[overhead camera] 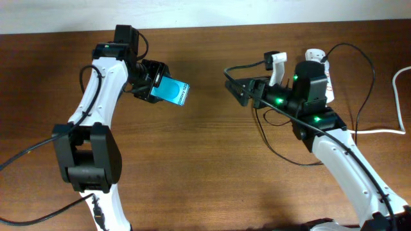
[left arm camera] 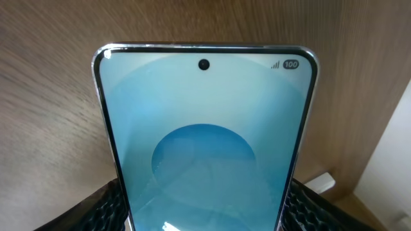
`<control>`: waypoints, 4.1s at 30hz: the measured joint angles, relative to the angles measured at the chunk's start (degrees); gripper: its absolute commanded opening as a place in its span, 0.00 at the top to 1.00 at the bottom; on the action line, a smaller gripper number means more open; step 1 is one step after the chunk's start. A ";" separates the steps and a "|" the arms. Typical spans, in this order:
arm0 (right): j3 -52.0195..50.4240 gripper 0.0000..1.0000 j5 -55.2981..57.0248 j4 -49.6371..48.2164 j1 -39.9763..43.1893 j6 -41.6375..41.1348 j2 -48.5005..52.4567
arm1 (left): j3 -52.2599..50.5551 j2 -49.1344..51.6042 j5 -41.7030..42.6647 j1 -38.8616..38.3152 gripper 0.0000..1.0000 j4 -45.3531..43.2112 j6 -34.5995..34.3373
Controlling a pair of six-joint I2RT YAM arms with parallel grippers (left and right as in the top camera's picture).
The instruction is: Plug charger to phone and switch on socket
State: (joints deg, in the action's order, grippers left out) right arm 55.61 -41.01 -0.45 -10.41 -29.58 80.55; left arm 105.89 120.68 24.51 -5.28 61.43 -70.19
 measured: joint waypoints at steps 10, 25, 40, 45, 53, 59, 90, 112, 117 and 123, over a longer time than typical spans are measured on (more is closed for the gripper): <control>0.11 0.34 9.57 -15.58 -13.75 -19.32 16.00 | 0.00 0.00 4.26 0.00 1.00 -0.17 -2.34; 0.11 0.59 24.06 -18.88 -19.10 -18.34 19.39 | 0.00 0.00 4.61 -6.73 1.00 -0.44 -2.97; 0.11 0.74 27.74 -17.62 -20.46 -14.75 20.63 | 0.00 0.00 4.59 -7.15 1.00 0.24 -2.93; 0.11 0.88 27.87 -17.73 -20.46 -15.13 20.76 | 0.00 0.00 4.63 -7.15 1.00 0.24 -2.91; -0.04 0.96 27.15 -17.86 -20.96 -14.95 21.31 | 0.63 -0.15 4.87 -7.19 1.00 -0.81 -2.78; -0.22 0.96 27.65 -19.41 -20.79 -14.95 21.64 | 0.94 -0.46 4.90 -6.80 1.00 0.20 -2.71; -0.26 0.96 11.76 -37.81 3.67 -48.94 20.15 | -1.60 8.02 48.13 -2.78 0.67 -48.39 32.52; 0.57 0.96 16.09 -42.69 -5.25 -54.14 22.05 | -1.90 8.22 44.65 -5.81 0.67 -64.13 18.36; 0.96 0.96 16.79 -42.66 -5.90 -54.25 22.05 | -1.99 8.24 41.62 -5.86 0.73 -68.61 12.33; 0.96 0.96 17.73 -42.45 -6.29 -55.12 22.05 | -1.99 8.24 39.04 -5.86 0.79 -68.98 6.05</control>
State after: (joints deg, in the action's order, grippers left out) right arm 56.58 -23.29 -42.89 -16.71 -84.71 102.61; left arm 103.90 128.92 63.55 -11.14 -7.55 -64.14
